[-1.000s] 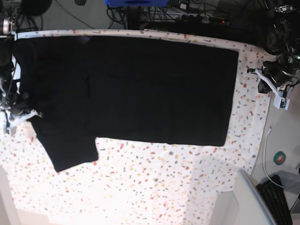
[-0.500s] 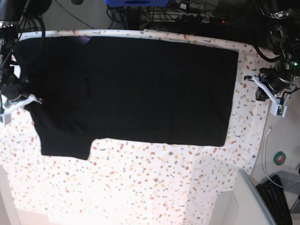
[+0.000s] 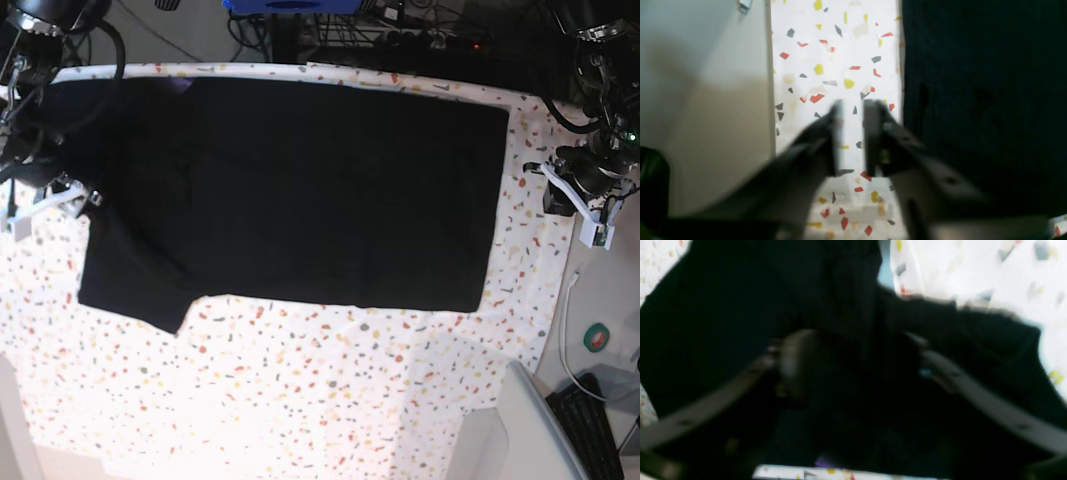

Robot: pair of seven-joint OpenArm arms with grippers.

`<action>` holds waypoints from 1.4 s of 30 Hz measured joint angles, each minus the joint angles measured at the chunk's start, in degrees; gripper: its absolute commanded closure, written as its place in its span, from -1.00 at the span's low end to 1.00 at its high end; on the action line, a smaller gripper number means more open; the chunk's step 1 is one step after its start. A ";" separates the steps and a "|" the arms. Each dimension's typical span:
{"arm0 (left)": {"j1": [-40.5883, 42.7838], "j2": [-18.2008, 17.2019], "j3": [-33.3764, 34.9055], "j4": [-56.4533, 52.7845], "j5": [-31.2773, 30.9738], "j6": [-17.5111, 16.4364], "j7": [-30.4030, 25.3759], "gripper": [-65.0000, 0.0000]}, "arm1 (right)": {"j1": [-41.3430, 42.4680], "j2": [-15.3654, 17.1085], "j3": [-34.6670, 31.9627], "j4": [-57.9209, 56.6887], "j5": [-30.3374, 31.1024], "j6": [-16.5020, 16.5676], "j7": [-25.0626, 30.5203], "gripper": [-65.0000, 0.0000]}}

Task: Layout the t-shirt on the table in an organized manner, then fold the t-shirt properly
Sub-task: 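Grasp the shirt's side edges near the hem with both grippers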

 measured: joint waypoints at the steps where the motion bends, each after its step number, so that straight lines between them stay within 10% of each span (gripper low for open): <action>1: 0.02 0.02 0.02 -0.24 -0.02 -0.02 -0.17 0.41 | 1.38 0.35 0.07 -0.17 -0.31 -0.02 0.90 -0.28; 10: -0.15 0.11 -0.07 -3.67 -0.24 -0.02 -0.26 0.88 | 24.83 8.96 -7.85 -37.48 -12.96 0.07 15.39 -0.28; 19: -0.22 0.00 -5.35 -3.67 0.42 0.24 0.22 0.92 | 30.40 12.07 -15.91 -56.02 -13.94 0.37 27.15 -0.27; 33: -3.54 -0.11 -4.59 -8.46 0.07 -0.04 0.00 0.87 | 28.50 9.53 -18.14 -52.59 -13.86 -0.52 27.93 1.00; 42: -16.96 -1.44 3.52 -18.88 0.55 0.31 -0.11 -0.39 | 25.24 8.57 -18.82 -45.46 -13.73 -0.11 26.53 1.00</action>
